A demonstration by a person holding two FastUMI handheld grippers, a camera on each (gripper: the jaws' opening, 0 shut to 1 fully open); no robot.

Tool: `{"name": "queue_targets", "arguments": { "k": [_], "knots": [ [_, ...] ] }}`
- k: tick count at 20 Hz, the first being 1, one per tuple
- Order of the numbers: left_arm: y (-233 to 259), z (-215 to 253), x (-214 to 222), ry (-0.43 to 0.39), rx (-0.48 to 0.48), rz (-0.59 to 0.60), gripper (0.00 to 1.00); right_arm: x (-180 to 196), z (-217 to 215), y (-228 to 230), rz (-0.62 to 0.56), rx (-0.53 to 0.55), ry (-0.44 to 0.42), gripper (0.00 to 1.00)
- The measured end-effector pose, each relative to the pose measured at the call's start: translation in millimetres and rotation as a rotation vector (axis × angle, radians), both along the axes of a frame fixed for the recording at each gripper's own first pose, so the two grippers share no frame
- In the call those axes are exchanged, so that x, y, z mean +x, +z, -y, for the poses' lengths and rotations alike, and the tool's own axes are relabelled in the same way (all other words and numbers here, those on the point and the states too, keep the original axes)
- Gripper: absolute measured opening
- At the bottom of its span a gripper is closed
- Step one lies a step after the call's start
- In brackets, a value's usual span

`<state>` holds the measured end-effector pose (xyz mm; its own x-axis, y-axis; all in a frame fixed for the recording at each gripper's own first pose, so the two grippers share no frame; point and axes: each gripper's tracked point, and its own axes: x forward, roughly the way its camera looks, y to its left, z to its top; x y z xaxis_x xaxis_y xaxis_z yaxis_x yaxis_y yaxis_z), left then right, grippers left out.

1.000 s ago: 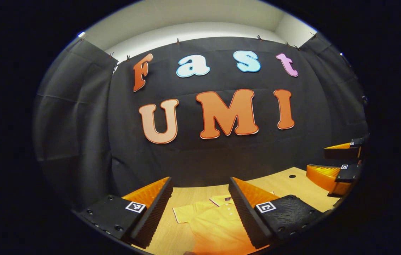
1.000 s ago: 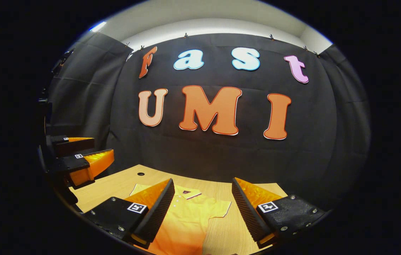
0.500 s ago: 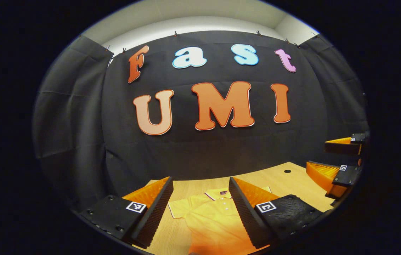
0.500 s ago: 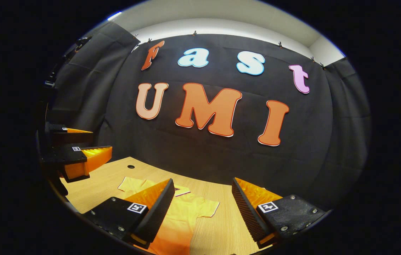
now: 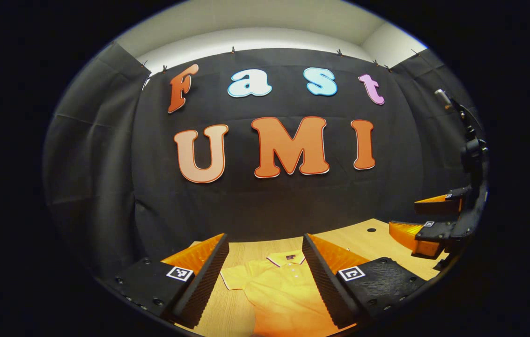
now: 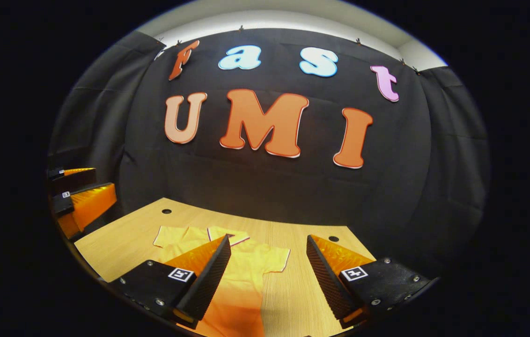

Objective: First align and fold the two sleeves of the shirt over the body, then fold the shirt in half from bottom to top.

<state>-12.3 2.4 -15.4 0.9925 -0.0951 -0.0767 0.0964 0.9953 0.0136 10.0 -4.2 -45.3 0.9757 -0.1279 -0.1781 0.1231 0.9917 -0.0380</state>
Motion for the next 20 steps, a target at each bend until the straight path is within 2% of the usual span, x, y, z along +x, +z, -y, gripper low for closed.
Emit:
{"name": "queue_targets", "arguments": {
  "k": [3,5,11,18,20],
  "knots": [
    [-3.5,-4.6,-1.1,0.024,-0.008,-0.008,0.97,7.9,2.6,-13.0,-0.043,0.026,0.000,0.98],
    [-2.7,-11.6,3.1,0.052,0.014,-0.007,0.97,24.8,9.1,-20.8,-0.068,0.049,0.008,0.98],
    [-2.7,-24.5,3.7,0.121,0.041,-0.017,0.96,79.2,36.1,-67.1,-0.243,0.089,0.023,0.98],
    [-16.2,-48.1,-6.8,0.248,0.079,-0.097,0.97,131.3,48.1,-117.7,-0.412,0.152,0.047,0.99],
    [-17.6,-57.3,-10.6,0.296,0.093,-0.112,0.97,141.1,54.6,-136.0,-0.494,0.152,0.051,0.99]
  ]
}}
